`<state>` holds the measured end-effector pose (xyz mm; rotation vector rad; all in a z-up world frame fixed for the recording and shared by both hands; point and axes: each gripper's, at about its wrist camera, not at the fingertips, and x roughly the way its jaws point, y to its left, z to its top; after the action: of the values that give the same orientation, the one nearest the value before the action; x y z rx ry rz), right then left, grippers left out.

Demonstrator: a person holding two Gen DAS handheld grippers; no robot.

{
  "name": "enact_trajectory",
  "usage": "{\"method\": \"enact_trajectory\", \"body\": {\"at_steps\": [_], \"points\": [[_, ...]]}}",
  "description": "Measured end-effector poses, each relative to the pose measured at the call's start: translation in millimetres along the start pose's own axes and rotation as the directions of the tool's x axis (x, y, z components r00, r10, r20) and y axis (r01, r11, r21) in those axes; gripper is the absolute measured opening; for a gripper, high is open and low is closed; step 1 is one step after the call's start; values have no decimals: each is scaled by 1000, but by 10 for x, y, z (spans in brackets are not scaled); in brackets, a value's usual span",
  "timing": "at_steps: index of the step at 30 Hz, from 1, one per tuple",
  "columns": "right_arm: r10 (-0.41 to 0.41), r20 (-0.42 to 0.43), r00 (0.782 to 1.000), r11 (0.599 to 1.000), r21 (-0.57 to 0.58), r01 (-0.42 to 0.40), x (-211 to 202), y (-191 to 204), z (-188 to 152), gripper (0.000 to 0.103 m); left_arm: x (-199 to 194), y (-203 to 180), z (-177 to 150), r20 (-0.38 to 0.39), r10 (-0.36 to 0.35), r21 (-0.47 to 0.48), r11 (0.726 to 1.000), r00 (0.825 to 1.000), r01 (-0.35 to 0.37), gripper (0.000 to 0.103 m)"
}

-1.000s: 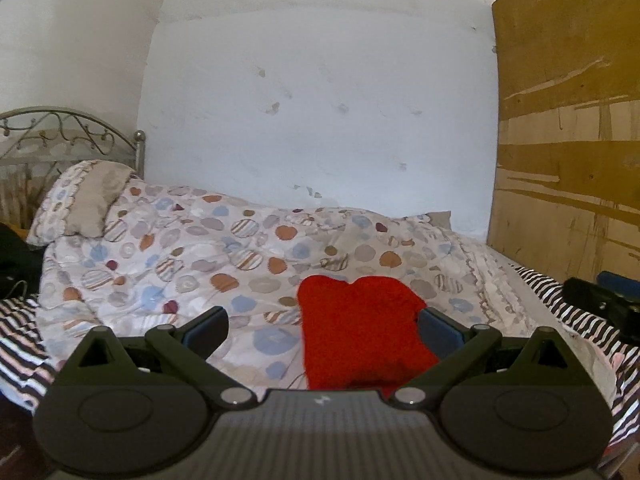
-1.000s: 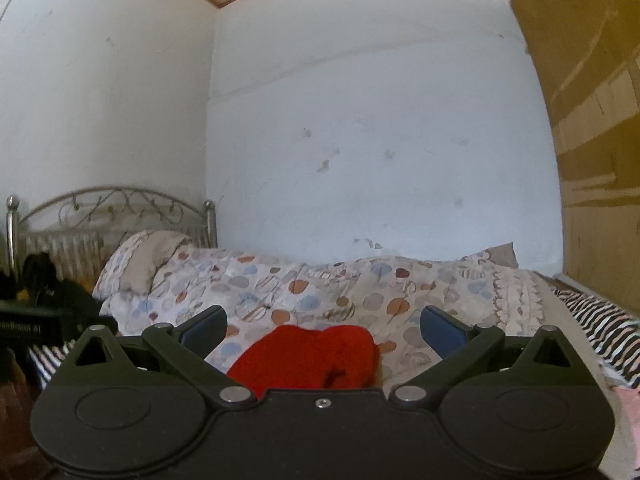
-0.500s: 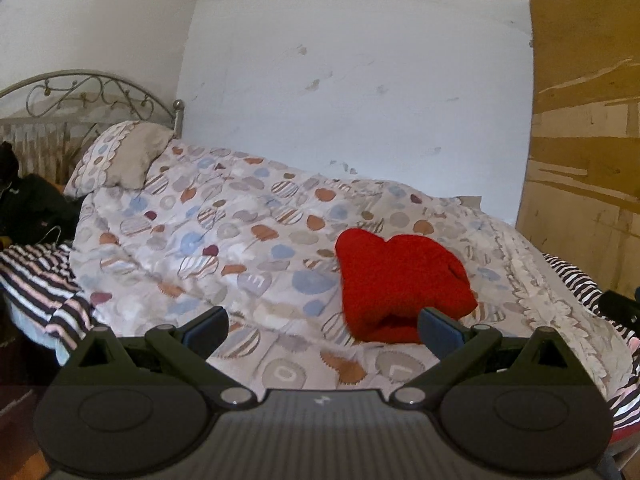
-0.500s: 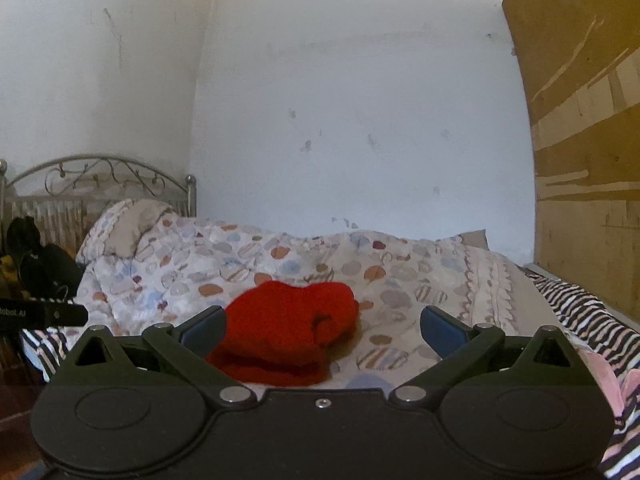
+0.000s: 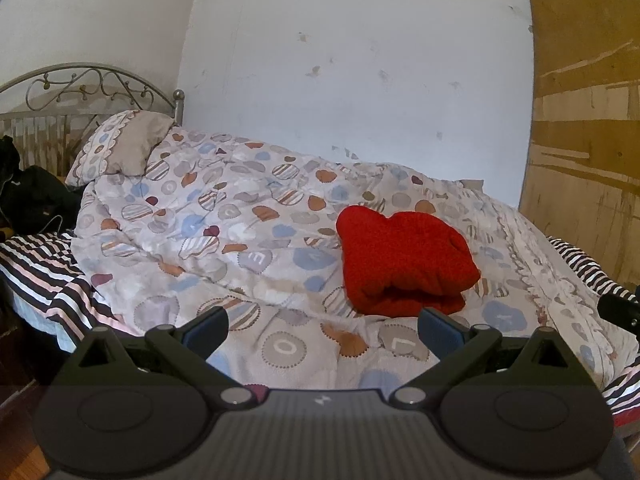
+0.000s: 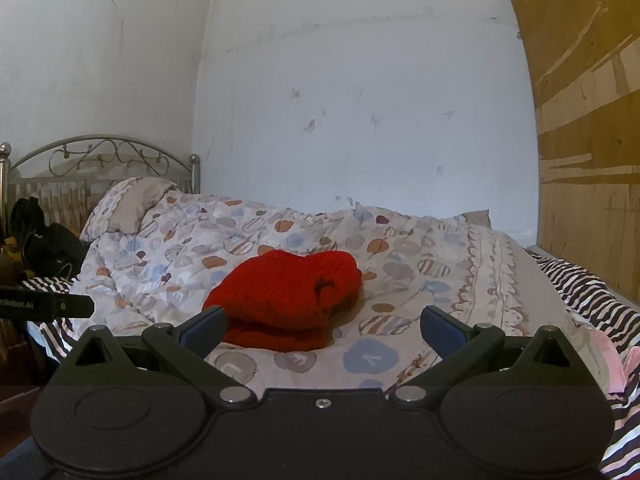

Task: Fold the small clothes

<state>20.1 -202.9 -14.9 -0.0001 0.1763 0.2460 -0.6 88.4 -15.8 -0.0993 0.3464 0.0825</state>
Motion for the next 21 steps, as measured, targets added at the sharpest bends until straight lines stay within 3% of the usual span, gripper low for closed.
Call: {"method": "enact_trajectory", "body": {"at_steps": [21], "points": [[7,2,1000,1000,8,-7,0,-10,-6,103,-30,3,-14,-1,6,8,1000,1000,-6,103]]}}
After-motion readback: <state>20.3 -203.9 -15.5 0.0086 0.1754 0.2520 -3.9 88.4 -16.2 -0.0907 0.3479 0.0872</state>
